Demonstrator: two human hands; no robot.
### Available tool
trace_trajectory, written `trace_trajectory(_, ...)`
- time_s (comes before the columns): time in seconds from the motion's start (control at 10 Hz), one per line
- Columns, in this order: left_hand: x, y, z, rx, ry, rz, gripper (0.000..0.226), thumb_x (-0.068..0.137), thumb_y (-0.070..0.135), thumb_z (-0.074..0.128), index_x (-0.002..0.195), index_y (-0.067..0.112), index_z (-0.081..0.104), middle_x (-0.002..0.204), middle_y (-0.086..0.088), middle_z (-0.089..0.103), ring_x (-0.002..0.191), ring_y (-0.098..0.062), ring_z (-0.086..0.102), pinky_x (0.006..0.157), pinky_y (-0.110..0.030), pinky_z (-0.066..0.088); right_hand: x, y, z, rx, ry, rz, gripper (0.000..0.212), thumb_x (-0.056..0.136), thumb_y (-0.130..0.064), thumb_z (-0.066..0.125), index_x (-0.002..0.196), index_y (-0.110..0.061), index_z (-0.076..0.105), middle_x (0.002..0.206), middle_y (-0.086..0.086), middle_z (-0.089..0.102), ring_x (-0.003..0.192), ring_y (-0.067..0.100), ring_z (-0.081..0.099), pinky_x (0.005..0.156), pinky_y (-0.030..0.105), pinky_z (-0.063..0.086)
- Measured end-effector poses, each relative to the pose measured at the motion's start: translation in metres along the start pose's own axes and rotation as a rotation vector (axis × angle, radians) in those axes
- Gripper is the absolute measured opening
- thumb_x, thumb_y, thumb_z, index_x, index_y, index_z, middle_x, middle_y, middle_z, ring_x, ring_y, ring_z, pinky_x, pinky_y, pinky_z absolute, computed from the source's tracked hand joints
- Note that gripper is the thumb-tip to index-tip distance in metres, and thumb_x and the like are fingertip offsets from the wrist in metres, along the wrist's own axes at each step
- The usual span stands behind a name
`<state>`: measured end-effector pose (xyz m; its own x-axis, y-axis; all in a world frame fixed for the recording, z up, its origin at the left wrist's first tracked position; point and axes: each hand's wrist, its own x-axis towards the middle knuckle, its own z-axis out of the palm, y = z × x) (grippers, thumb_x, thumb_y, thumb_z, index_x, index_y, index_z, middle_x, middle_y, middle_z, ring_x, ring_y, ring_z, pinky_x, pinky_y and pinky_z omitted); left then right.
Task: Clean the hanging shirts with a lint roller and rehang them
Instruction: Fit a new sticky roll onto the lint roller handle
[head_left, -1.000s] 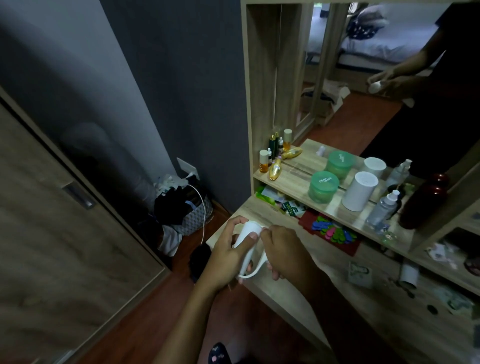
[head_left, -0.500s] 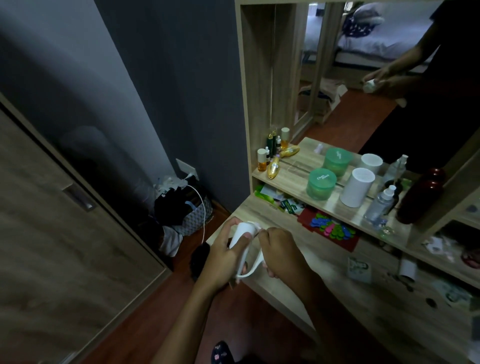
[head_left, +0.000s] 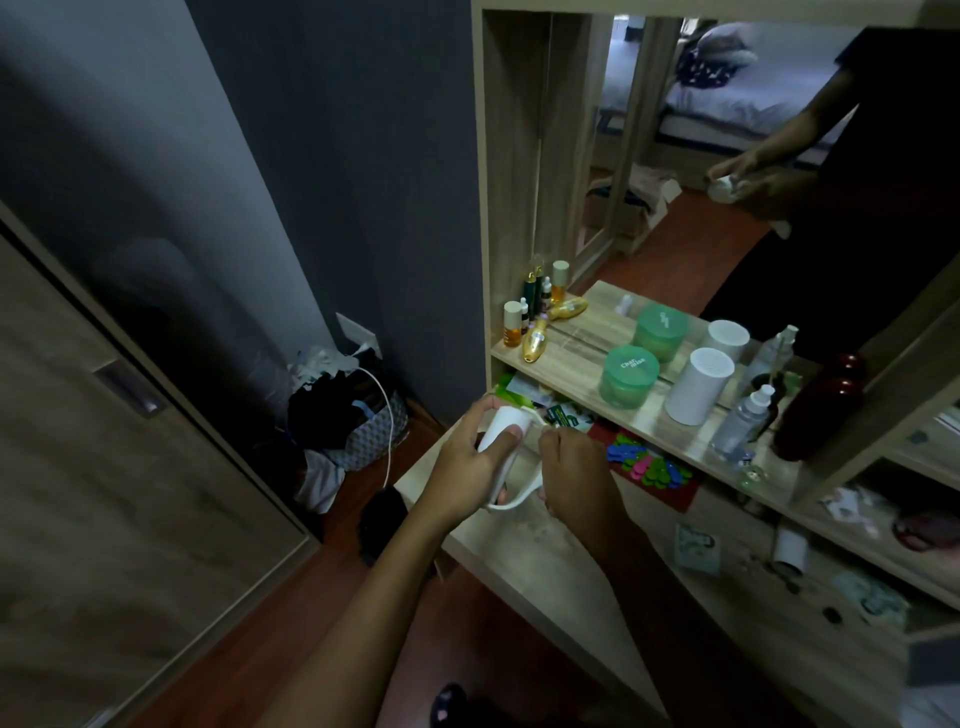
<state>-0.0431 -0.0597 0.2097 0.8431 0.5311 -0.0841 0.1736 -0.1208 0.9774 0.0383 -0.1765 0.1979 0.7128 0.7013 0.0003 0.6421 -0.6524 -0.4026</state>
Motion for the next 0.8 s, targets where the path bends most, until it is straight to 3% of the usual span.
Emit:
trace_trajectory(0.1, 0.011, -0.006, -0.009, -0.009, -0.009, 0.009, 0.028, 0.095, 0.036, 0.057, 0.122, 0.031, 0.052, 0.094, -0.018, 0.06, 0.053, -0.02, 0.06, 0.047, -0.03, 0.049, 0.011, -0.003, 0.001, 0.107, 0.014, -0.007, 0.029, 0.063, -0.02, 0.087, 0.079, -0.007, 0.066, 0.068, 0.01, 0.064, 0.058, 0.021, 0.061, 0.055, 0.025, 0.05)
trace_trajectory(0.2, 0.024, -0.017, -0.023, 0.015, 0.009, 0.026, 0.023, 0.097, 0.036, 0.056, 0.118, 0.028, 0.054, 0.094, -0.01, 0.059, 0.062, -0.011, 0.06, 0.05, -0.024, 0.048, 0.024, -0.013, 0.017, 0.029, 0.035, -0.034, 0.045, 0.04, -0.027, 0.096, 0.07, -0.008, 0.068, 0.062, 0.007, 0.065, 0.052, 0.018, 0.062, 0.05, 0.022, 0.049)
trace_trajectory(0.4, 0.062, -0.033, -0.043, -0.076, 0.01, -0.029, 0.032, 0.098, 0.033, 0.057, 0.128, 0.025, 0.053, 0.106, -0.006, 0.062, 0.068, 0.001, 0.063, 0.054, -0.016, 0.048, 0.054, -0.018, 0.042, 0.148, 0.093, 0.066, 0.046, 0.043, -0.023, 0.096, 0.076, -0.004, 0.07, 0.066, 0.01, 0.065, 0.054, 0.021, 0.063, 0.051, 0.024, 0.049)
trace_trajectory(0.5, 0.084, -0.037, -0.046, -0.14, 0.02, -0.088, 0.036, 0.091, 0.044, 0.06, 0.125, 0.035, 0.053, 0.115, -0.014, 0.061, 0.079, -0.021, 0.065, 0.052, -0.029, 0.049, 0.065, -0.019, 0.043, 0.091, 0.089, 0.047, 0.049, 0.041, -0.017, 0.095, 0.078, 0.003, 0.069, 0.065, 0.015, 0.064, 0.051, 0.025, 0.062, 0.047, 0.025, 0.047)
trace_trajectory(0.6, 0.102, -0.042, -0.046, -0.175, 0.003, -0.167, 0.041, 0.082, 0.055, 0.061, 0.119, 0.039, 0.054, 0.12, -0.021, 0.057, 0.086, -0.038, 0.059, 0.054, -0.032, 0.048, 0.072, -0.024, 0.031, 0.135, 0.248, 0.118, 0.027, 0.069, -0.017, 0.082, 0.083, -0.002, 0.064, 0.066, 0.007, 0.059, 0.054, 0.016, 0.056, 0.054, 0.029, 0.044)
trace_trajectory(0.7, 0.115, -0.055, -0.04, -0.238, -0.043, -0.243, 0.037, 0.087, 0.048, 0.061, 0.12, 0.033, 0.055, 0.117, -0.024, 0.058, 0.082, -0.037, 0.061, 0.05, -0.029, 0.047, 0.079, -0.022, 0.034, 0.323, 0.209, 0.31, 0.026, 0.101, -0.027, 0.04, 0.095, -0.008, 0.056, 0.073, -0.001, 0.05, 0.067, 0.018, 0.047, 0.071, 0.029, 0.036)
trace_trajectory(0.8, 0.122, -0.065, -0.033, -0.347, -0.07, -0.35, 0.029, 0.098, 0.03, 0.056, 0.126, 0.025, 0.05, 0.102, -0.023, 0.06, 0.057, -0.025, 0.06, 0.04, -0.025, 0.047, 0.083, -0.011, 0.047, 0.347, 0.174, 0.305, 0.031, 0.103, -0.029, 0.035, 0.088, -0.009, 0.053, 0.077, 0.007, 0.055, 0.068, 0.019, 0.054, 0.065, 0.027, 0.04)
